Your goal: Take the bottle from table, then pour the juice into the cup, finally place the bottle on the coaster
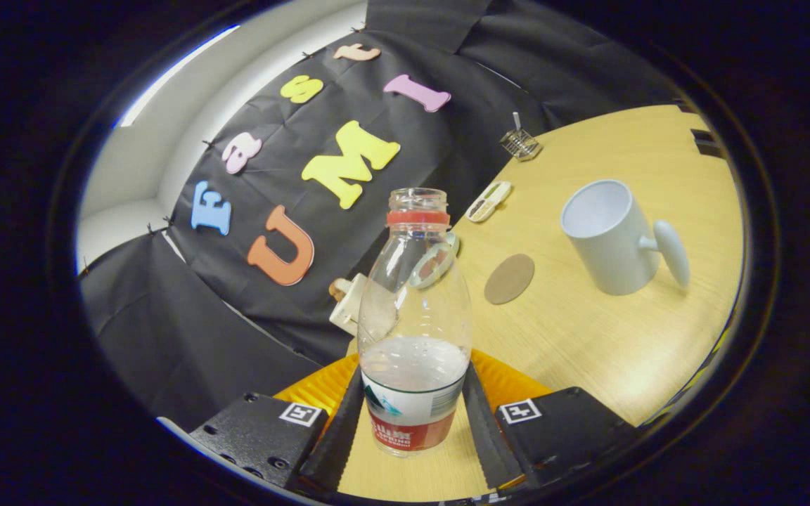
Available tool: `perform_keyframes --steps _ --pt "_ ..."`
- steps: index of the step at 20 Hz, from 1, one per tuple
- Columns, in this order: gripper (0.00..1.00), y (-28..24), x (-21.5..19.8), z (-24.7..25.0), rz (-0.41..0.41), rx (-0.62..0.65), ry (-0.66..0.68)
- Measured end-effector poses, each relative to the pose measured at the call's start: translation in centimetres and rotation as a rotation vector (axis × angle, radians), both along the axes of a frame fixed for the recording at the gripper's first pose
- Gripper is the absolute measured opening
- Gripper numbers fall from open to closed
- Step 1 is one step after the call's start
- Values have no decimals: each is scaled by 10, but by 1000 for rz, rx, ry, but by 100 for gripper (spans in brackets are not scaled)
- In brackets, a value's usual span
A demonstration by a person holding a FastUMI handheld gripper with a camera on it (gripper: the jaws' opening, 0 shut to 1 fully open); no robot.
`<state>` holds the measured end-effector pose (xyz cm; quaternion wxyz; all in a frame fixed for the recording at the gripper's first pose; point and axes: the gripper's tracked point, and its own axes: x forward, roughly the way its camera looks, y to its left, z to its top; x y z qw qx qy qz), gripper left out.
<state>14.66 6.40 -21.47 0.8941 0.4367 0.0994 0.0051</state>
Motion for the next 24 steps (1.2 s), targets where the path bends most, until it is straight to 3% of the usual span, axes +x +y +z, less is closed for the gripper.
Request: perform_keyframes --steps 13,24 --pt "76 -35 9 -2 -43 339 -17" --pt "76 -47 14 28 -39 583 -81"
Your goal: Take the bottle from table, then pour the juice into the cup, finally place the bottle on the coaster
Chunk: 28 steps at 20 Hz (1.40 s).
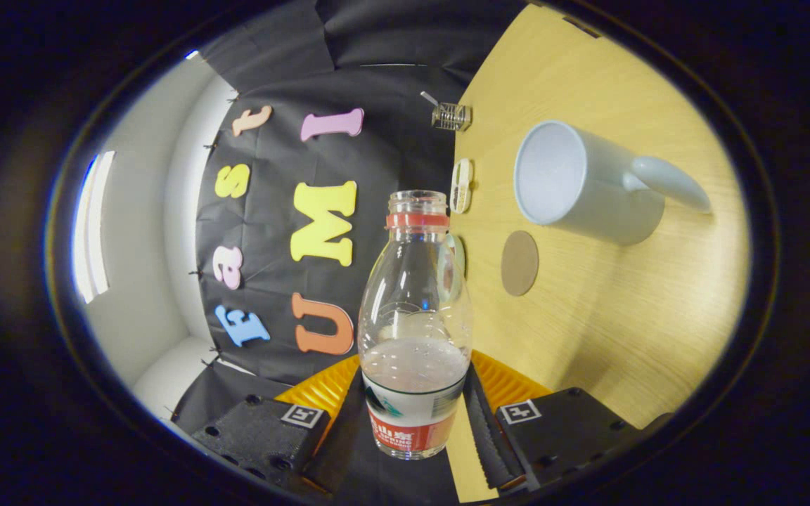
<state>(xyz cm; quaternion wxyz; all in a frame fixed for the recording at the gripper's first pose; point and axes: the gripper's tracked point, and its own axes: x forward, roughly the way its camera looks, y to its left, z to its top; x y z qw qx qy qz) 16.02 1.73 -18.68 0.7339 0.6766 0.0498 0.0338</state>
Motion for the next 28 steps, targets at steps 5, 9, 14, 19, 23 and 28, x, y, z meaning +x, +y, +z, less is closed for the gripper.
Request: perform_keyframes --steps 5,9,14,19,23,28 --pt "76 -8 0 2 -11 57 -9" --pt "76 -14 0 10 -20 105 -37" --pt "76 -18 0 20 -22 157 -71" --pt "76 -22 5 17 -21 202 -67" --pt "76 -23 7 19 -22 211 -70" --pt "76 -23 7 17 -18 208 -66"
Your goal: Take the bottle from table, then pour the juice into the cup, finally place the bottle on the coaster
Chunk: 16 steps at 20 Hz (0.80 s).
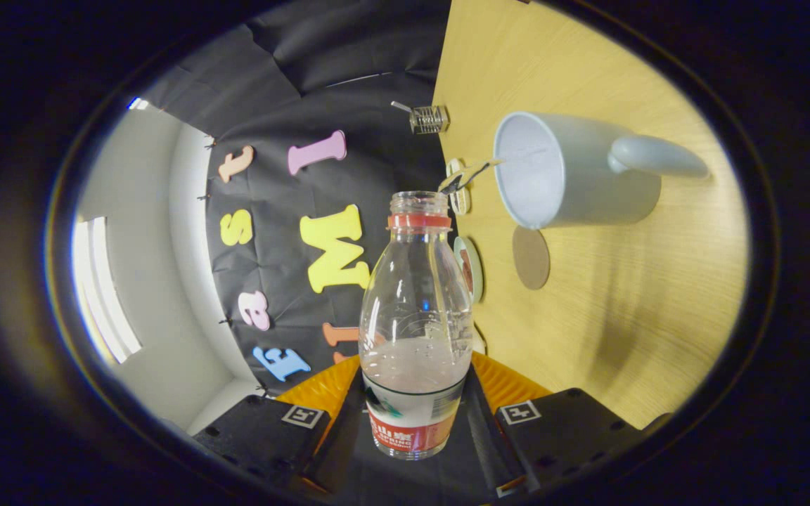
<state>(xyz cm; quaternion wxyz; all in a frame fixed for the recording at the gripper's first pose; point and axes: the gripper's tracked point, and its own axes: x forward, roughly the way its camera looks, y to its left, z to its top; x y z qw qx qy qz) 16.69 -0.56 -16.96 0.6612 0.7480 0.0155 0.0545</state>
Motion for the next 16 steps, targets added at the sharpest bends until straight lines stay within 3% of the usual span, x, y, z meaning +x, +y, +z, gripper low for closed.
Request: perform_keyframes --steps 16 --pt "76 -1 5 -5 9 29 7"
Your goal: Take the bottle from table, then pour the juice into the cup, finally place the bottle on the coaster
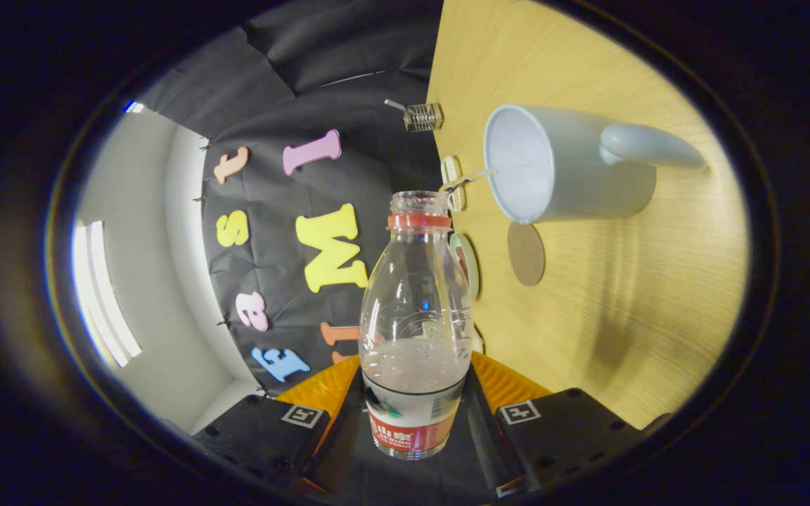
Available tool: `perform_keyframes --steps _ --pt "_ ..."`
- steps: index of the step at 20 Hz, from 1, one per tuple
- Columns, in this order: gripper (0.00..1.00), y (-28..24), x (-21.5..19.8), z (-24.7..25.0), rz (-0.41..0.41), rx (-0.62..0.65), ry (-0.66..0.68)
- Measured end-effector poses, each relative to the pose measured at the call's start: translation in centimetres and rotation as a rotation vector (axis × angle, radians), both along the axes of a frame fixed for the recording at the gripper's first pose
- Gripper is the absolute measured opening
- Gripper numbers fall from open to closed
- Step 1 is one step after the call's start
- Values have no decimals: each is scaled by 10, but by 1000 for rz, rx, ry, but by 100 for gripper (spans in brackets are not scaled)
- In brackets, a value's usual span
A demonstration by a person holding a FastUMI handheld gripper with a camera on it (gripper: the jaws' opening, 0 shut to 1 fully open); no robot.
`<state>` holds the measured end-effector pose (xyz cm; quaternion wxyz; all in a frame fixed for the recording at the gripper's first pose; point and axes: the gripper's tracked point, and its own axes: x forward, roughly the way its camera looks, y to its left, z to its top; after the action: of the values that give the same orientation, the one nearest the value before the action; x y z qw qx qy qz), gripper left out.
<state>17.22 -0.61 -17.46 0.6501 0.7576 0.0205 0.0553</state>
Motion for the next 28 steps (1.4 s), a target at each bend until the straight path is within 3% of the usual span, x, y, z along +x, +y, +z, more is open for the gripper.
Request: perform_keyframes --steps 21,28 --pt "76 3 2 57 17 176 -83" --pt "76 2 1 59 13 197 -56"
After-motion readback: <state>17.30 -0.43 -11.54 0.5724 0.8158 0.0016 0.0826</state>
